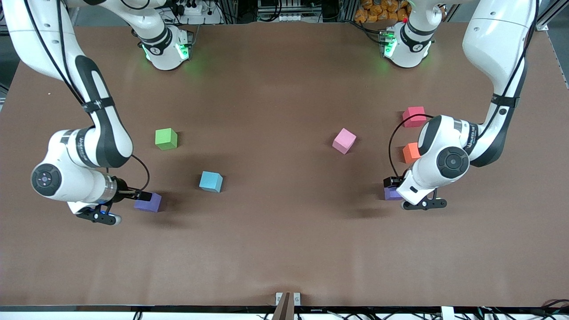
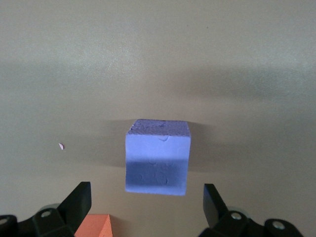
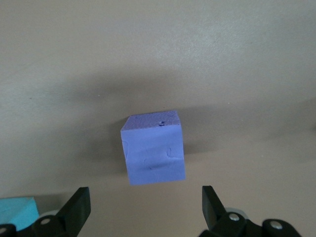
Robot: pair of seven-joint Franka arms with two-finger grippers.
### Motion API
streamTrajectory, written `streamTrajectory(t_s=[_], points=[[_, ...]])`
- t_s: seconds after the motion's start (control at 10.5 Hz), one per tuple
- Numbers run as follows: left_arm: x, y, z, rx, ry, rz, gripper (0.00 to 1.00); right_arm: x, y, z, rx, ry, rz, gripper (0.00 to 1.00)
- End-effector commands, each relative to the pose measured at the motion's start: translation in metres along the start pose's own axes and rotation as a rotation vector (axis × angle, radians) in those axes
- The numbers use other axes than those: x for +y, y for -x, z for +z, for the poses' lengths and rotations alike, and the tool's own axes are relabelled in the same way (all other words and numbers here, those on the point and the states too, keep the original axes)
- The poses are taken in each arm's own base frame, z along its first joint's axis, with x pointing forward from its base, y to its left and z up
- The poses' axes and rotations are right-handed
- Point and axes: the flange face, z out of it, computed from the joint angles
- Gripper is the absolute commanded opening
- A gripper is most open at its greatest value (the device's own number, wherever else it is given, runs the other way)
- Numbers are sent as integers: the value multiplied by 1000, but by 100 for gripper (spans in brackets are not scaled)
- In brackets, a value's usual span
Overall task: Arrange blocks into number 1
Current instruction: 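Close both grippers on the purple cubes and lift them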
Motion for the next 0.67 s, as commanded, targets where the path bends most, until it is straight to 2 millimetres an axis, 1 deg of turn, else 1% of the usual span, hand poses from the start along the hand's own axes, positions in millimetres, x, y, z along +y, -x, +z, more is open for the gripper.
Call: streamTrajectory(t_s=[0.0, 0.1, 0.19, 0.29, 0.57], points=[[-5, -2, 11, 19, -56, 17, 100, 0, -9, 15, 10, -13, 11, 100], [-7, -3, 18, 13, -68, 25, 100, 2, -12, 24, 15, -7, 7, 100], [-8, -3, 19, 14, -74, 28, 100, 3, -12, 32, 8, -2, 6, 100], [-10, -4, 25, 10, -72, 25, 100, 3, -13, 37, 10, -1, 4, 100], [-6, -7, 30, 17, -63, 1, 100, 4, -18, 65, 21, -3, 5, 100]])
